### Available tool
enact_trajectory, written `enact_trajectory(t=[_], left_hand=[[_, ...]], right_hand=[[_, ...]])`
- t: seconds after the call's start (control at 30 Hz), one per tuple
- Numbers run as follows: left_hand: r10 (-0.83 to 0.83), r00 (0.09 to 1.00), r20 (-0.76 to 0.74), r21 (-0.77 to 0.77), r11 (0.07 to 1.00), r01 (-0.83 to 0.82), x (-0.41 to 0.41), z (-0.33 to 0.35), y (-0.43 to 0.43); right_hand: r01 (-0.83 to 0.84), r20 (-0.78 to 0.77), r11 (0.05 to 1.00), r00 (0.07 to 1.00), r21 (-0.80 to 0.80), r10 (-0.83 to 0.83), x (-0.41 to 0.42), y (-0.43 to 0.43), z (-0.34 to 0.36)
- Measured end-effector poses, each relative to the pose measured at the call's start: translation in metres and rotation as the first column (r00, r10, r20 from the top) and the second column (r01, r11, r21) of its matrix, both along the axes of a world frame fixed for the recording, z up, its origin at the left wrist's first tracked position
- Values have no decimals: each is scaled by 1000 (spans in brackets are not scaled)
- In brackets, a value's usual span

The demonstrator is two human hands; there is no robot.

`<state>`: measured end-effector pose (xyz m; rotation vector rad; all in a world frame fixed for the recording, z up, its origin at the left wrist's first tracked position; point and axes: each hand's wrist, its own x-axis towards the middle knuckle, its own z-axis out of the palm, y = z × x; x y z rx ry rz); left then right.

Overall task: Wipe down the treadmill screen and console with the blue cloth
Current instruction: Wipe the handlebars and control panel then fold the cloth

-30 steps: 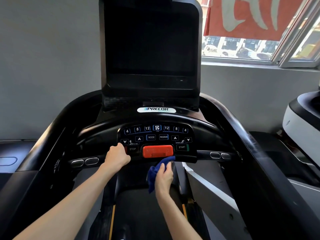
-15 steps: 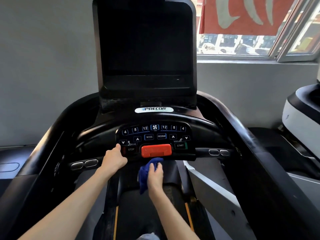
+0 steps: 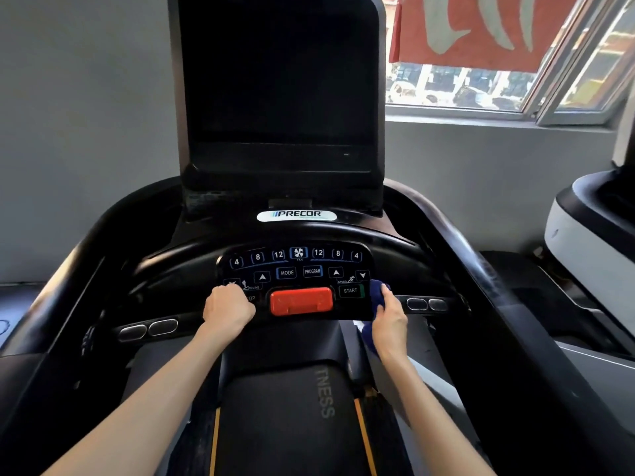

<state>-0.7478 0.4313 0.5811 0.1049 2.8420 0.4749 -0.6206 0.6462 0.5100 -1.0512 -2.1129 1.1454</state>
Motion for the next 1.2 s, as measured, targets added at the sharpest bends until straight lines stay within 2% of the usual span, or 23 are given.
enact_trajectory(t=[0.1,0.2,0.27,0.3,0.37,0.4,0.47,0.53,0.63,0.7,0.8,0.87,0.93,1.03,1.2], left_hand=[[10,1000,-13,30,1000,-10,-1,4,3],[32,999,-44,33,999,-30,0,5,4],[21,1000,-19,30,999,-21,1,8,9],[8,999,40,3,1000,-8,3,10,12],[-1,988,155,-128,991,21,5,11,19],[-3,988,152,-185,982,32,6,10,24],[-72,996,52,-227,971,82,7,12,38],[-191,980,-56,-145,973,181,6,18,57],[-371,920,-130,-51,929,367,7,29,93],[-431,888,-161,-62,902,427,5,31,113],[-474,857,-202,-72,880,470,-7,23,130],[-486,853,-192,-99,874,476,-15,14,134],[-475,856,-202,-158,879,450,-19,4,138],[-413,838,-358,-229,908,350,-27,8,153],[-388,810,-439,-312,911,268,-42,26,173]], right_hand=[[-86,179,979,983,185,52,1,13,-17],[-214,317,909,943,357,97,18,47,-21],[-180,359,929,932,323,56,19,76,-15],[-121,369,953,929,276,11,14,88,-12],[-64,374,972,927,227,-26,0,90,-10],[-98,345,967,939,235,11,-5,82,-12],[-196,229,941,964,276,133,-6,64,-21],[-255,139,929,965,268,224,9,54,-27],[-367,186,863,929,349,320,31,77,-24],[-359,255,872,924,332,284,35,111,-24],[-157,271,959,958,235,90,39,164,-22],[-80,288,971,957,224,12,37,178,-23],[-103,244,954,969,282,32,28,166,-29],[-249,180,927,962,280,204,9,124,-25],[-501,310,810,857,306,412,-8,122,-11]])
